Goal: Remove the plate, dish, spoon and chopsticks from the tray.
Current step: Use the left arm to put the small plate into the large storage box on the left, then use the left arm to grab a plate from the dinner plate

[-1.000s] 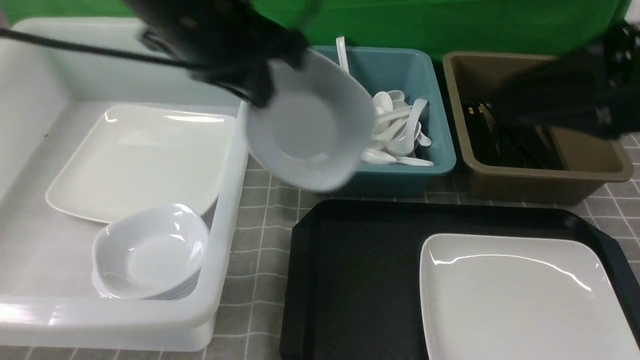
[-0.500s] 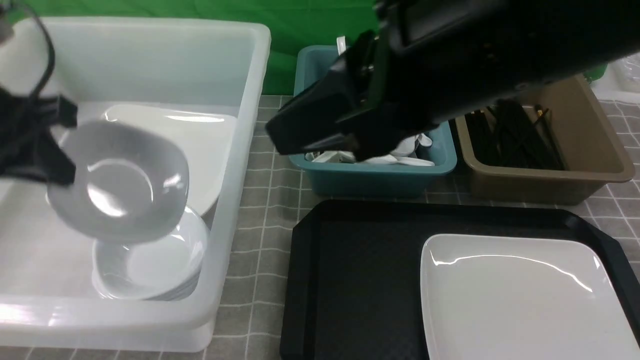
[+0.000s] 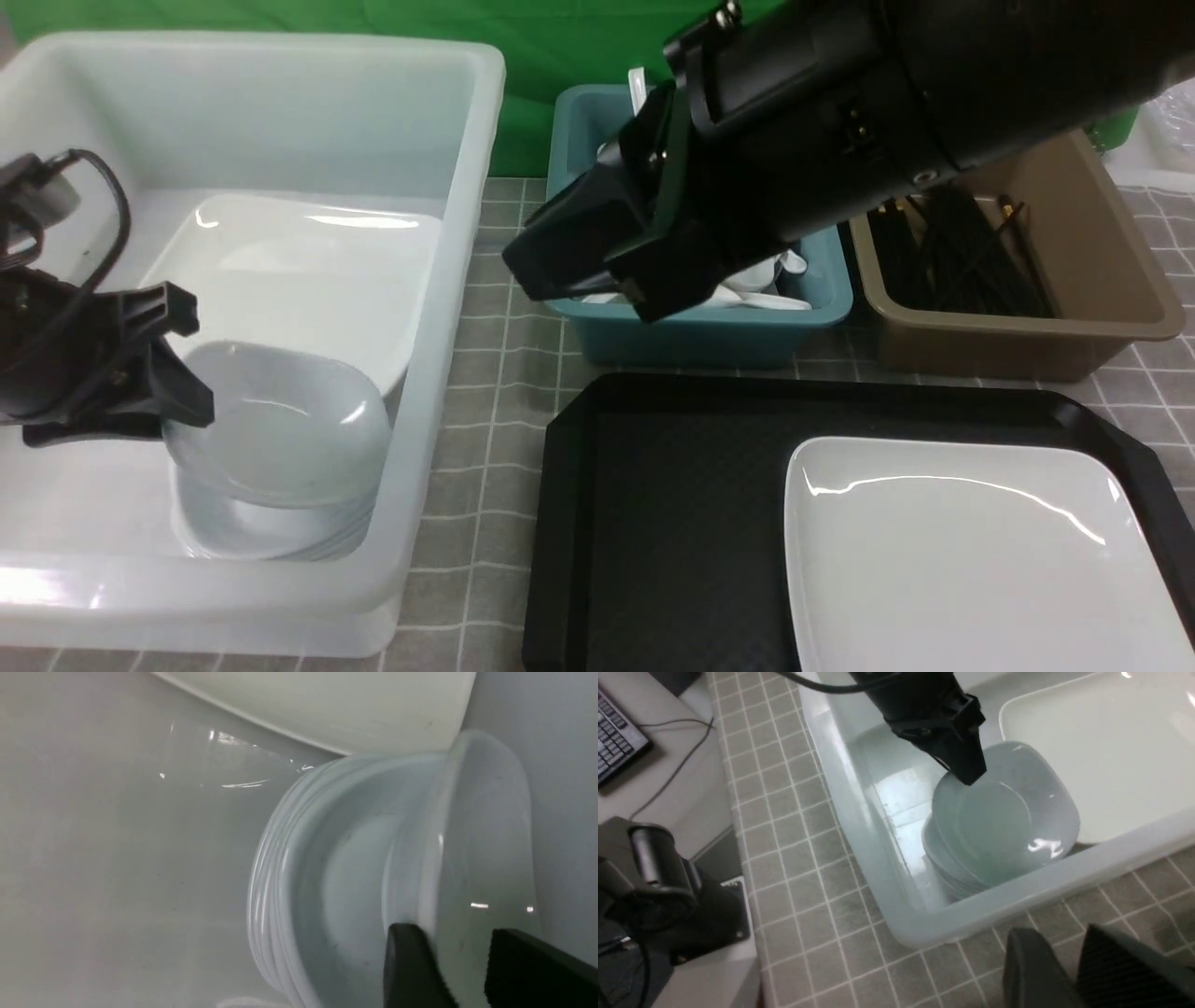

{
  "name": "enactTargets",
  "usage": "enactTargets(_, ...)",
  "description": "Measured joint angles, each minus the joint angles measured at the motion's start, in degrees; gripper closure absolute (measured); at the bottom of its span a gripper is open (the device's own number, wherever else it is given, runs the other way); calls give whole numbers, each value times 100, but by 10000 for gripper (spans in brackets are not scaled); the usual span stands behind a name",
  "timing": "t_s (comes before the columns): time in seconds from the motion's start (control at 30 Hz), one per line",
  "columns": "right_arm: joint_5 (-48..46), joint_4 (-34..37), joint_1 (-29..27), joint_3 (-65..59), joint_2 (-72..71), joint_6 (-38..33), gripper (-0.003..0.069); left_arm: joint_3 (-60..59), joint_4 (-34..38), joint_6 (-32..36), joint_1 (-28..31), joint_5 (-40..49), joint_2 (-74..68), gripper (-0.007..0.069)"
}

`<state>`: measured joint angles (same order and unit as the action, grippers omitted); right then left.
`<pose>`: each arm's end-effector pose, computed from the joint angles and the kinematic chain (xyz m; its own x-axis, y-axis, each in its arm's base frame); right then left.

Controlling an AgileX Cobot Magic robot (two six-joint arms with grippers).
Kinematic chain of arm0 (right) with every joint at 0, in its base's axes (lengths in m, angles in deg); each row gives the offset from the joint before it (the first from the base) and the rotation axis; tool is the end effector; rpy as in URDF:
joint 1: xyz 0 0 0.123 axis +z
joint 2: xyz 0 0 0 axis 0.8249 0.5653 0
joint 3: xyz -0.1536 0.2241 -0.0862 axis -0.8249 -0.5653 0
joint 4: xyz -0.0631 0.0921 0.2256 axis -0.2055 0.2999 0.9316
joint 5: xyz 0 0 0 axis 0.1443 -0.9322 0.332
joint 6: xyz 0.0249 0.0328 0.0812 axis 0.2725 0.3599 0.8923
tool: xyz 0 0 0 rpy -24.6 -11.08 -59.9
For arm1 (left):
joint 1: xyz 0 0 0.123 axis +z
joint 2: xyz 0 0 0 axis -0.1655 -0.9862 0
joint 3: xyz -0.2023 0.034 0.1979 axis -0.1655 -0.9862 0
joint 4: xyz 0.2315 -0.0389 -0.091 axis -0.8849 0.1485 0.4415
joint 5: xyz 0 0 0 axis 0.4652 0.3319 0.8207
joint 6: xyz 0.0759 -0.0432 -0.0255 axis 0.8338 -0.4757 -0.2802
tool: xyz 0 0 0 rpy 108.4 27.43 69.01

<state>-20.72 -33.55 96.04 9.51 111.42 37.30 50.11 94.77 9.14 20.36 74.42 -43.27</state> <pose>0.2284 0.2430 0.4229 -0.3107 -0.4294 -0.8480 -0.8974 0.4266 0.1128 0.2623 0.0147 0.2669 -0.9065 -0.2781 -0.3177 -0.1398 0.9077 -0.3955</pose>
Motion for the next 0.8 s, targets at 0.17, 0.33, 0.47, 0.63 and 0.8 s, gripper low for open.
enactTargets(0.17,-515,-893,-686,228,-225,586,461,494,-949,-362,0,751,5,192)
enactTargets(0.33,-1150,-1481,-1576,256,-675,745,461,1239,-1460,-603,5,1355,136,197)
enactTargets(0.47,-1803,-1732,-2800,111,-1256,862,461,2125,-686,-574,-619,1396,262,410)
enactTargets(0.63,-1761,-1767,-3683,-645,-1861,873,461,2725,-536,-749,-2501,877,-22,605)
enactTargets(0.8,-1498,-1768,-3962,-1523,-2330,916,461,3321,-1241,-1410,-4343,301,-988,620)
